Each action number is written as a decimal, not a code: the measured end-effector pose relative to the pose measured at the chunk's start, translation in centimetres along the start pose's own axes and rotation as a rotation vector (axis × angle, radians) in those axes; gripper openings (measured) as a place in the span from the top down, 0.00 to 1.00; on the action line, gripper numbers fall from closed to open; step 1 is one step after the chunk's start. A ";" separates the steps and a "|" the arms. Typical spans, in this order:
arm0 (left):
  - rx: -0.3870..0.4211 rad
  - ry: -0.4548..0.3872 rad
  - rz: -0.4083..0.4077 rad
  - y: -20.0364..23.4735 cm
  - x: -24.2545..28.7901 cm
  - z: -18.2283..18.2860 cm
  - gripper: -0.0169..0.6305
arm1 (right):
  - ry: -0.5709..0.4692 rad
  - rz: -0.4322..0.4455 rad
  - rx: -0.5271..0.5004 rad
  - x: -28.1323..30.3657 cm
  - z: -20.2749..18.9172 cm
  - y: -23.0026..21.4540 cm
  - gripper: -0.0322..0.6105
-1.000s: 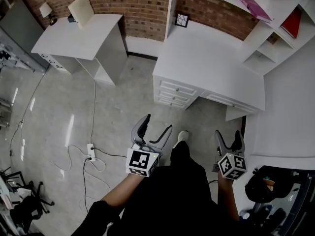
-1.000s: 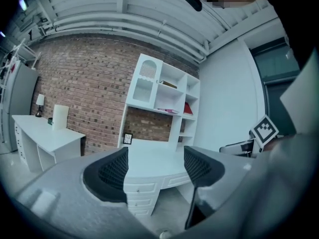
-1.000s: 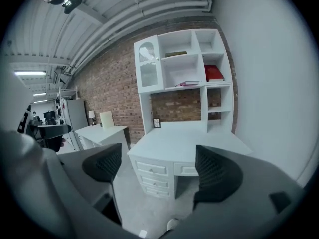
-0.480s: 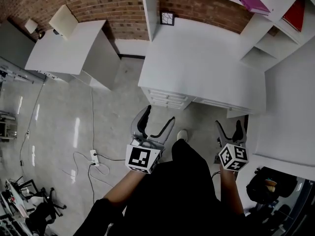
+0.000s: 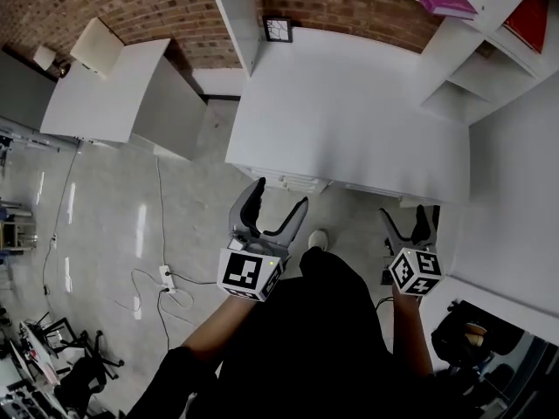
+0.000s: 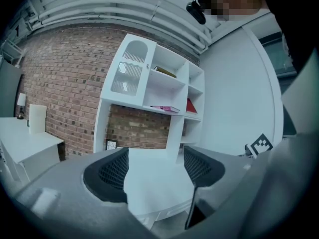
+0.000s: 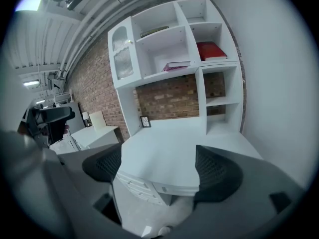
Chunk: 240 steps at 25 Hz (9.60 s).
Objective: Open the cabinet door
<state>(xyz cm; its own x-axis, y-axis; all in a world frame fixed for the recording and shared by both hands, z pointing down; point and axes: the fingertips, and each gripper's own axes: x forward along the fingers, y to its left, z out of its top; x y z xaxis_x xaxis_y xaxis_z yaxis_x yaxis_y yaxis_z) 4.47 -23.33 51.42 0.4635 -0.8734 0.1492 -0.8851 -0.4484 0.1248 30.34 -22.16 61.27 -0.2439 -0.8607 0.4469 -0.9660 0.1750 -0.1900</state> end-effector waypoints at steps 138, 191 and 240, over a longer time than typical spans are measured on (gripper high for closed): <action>0.231 -0.533 -0.054 7.2 29.4 50.0 0.84 | -0.300 0.420 -0.202 27.1 36.3 14.2 0.42; 0.142 -0.534 -0.098 7.3 18.5 48.1 0.85 | -0.330 0.490 -0.316 23.0 33.0 21.2 0.84; 0.137 -0.514 -0.468 15.1 4.4 47.1 0.84 | -0.442 0.213 -0.224 16.9 26.8 35.6 0.85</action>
<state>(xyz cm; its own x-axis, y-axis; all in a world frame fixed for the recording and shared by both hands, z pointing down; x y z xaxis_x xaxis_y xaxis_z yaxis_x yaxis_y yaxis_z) -8.83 -42.88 7.80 0.7476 -0.5470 -0.3766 -0.6108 -0.7890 -0.0666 -5.85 -43.27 38.58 -0.4239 -0.9057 -0.0007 -0.9055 0.4238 -0.0239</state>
